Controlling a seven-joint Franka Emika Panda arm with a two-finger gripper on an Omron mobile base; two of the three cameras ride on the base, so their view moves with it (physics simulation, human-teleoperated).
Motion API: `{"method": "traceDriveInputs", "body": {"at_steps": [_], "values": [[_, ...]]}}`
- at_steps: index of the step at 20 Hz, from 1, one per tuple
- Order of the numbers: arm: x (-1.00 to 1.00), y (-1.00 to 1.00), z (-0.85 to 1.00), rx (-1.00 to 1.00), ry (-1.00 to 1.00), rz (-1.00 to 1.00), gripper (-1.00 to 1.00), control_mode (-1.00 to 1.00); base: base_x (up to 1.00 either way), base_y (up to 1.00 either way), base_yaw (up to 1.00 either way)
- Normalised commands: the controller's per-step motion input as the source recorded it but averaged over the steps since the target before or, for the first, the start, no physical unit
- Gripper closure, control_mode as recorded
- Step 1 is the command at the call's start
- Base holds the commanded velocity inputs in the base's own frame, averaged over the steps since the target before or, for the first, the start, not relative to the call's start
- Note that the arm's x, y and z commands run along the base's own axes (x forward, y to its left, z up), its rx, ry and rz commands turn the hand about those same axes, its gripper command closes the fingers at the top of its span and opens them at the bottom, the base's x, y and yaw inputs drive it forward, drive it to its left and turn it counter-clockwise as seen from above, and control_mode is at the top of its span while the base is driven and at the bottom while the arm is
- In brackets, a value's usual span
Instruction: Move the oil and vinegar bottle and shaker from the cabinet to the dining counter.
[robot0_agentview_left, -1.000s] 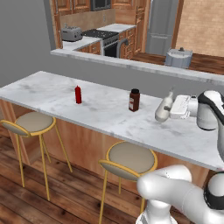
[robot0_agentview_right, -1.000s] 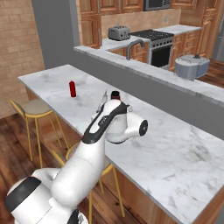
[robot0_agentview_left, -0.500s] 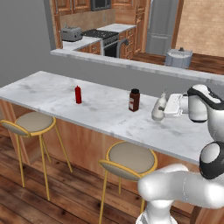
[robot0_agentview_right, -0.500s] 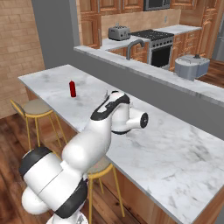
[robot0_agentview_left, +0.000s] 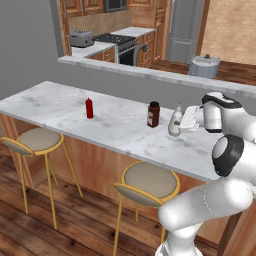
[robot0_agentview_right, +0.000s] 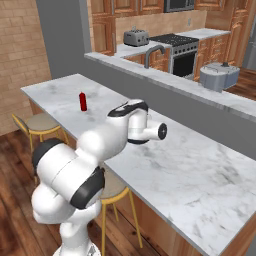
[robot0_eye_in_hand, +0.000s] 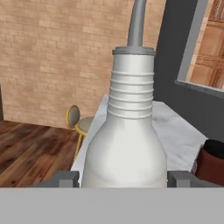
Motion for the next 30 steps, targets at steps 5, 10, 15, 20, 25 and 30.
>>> {"method": "traceDriveInputs", "body": {"at_steps": [5,10,15,20,25,30], "values": [[0.33,0.00,-0.24,0.00,0.05,0.00,1.00,-1.00,0.00,0.00,0.00],[0.17,0.00,-0.33,0.02,0.10,0.00,1.00,-1.00,0.00,0.00,0.00],[0.16,0.00,-0.36,0.00,0.05,0.00,1.00,-1.00,0.00,0.00,0.00],[0.14,0.00,-0.28,0.00,0.00,0.00,1.00,-1.00,0.00,0.00,0.00],[0.17,0.00,-0.18,0.00,-0.01,0.00,1.00,-1.00,0.00,0.00,0.00],[0.15,0.00,-0.16,0.00,-0.04,0.00,1.00,-1.00,0.00,0.00,0.00]]}}
